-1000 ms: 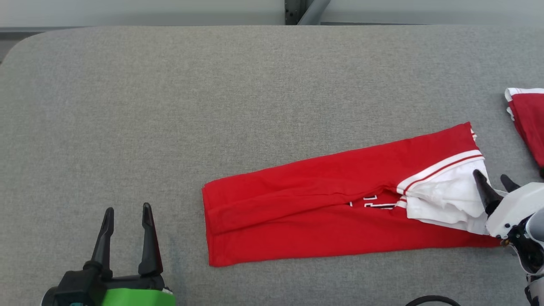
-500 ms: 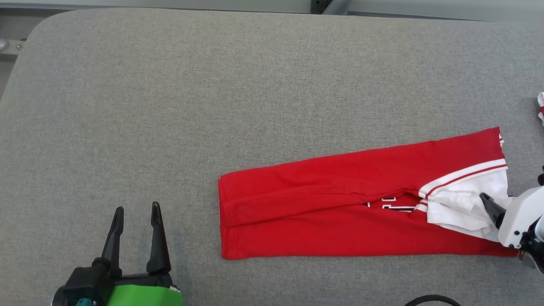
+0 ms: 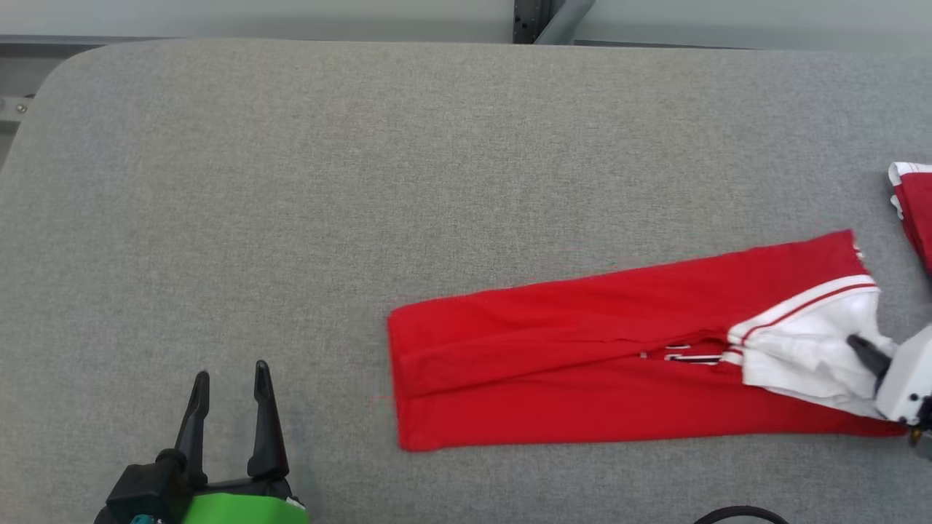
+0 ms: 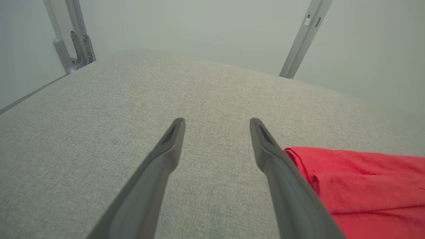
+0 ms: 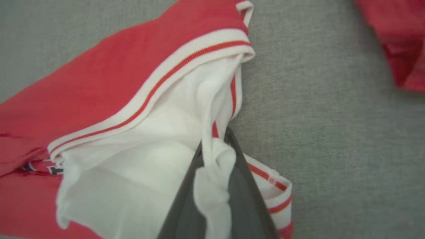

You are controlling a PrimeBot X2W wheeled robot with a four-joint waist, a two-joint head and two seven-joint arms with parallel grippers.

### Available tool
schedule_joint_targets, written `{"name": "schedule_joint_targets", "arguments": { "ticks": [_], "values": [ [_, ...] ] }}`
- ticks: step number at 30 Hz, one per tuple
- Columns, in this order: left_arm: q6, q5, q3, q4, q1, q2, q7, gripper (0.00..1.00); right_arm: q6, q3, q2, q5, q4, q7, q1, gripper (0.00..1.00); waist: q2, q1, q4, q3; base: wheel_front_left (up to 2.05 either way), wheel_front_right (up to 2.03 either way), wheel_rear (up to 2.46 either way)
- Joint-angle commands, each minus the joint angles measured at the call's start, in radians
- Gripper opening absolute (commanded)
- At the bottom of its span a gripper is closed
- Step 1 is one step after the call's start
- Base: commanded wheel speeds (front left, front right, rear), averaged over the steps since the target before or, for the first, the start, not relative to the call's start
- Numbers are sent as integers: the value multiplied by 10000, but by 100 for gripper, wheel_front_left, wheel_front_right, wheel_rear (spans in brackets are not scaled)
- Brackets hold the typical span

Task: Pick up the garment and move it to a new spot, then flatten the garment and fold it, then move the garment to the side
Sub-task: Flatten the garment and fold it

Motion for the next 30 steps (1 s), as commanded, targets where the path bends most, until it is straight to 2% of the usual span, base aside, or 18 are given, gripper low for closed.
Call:
{"name": "schedule_joint_targets", "arguments": {
  "ticks": [1, 7, 11, 14, 15, 19, 22, 23, 24, 29, 30],
  "values": [
    [-15, -66, -30, 55, 81, 8, 0, 100, -22, -277, -354, 17, 174, -139, -107, 0, 0, 0, -124, -144, 0, 0, 0],
    [63, -181, -126, 77, 116, 9, 1, 100, -20, -1320, -1295, -314, 583, -743, -389, 0, 0, 0, -221, -373, 0, 0, 0],
    [95, -263, -123, 56, 231, 10, 1, 100, -14, -1075, -1391, -337, -390, -855, -430, 0, 0, 0, -289, -468, 0, 0, 0],
    [146, -341, -145, 43, 225, 12, 1, 100, -12, -387, -1153, -164, -1718, -756, -180, 0, 0, 0, -299, -495, 0, 0, 0],
    [146, -341, -145, 43, 225, 12, 1, 100, -12, -387, -1153, -164, -1718, -756, -180, 0, 0, 0, -299, -495, 0, 0, 0],
    [218, -416, -225, 21, 155, 9, 0, 100, -12, 993, -566, -53, -3477, -410, 264, 0, 0, 0, -290, -452, 0, 0, 0],
    [210, -430, -329, 44, 15, 12, 1, 100, -12, 2149, 108, -204, -4181, -208, 339, 0, 0, 0, -281, -327, 0, 0, 0],
    [181, -448, -365, 75, -50, 9, 1, 100, -12, 2498, 313, -262, -4252, -181, 264, 0, 0, 0, -265, -268, 0, 0, 0],
    [138, -444, -415, 129, -160, 12, 1, 100, -11, 3170, 833, -365, -4136, -71, 36, 0, 0, 0, -232, -181, 0, 0, 0],
    [75, -460, -531, 411, -535, 12, 1, 100, -11, 4309, 1873, -844, -3149, -99, -499, 0, 0, 0, 177, -48, 0, 0, 0],
    [70, -476, -538, 442, -538, 12, 1, 100, -11, 4422, 1901, -867, -3076, -50, -533, 0, 0, 0, 220, -54, 0, 0, 0]
  ]
}}
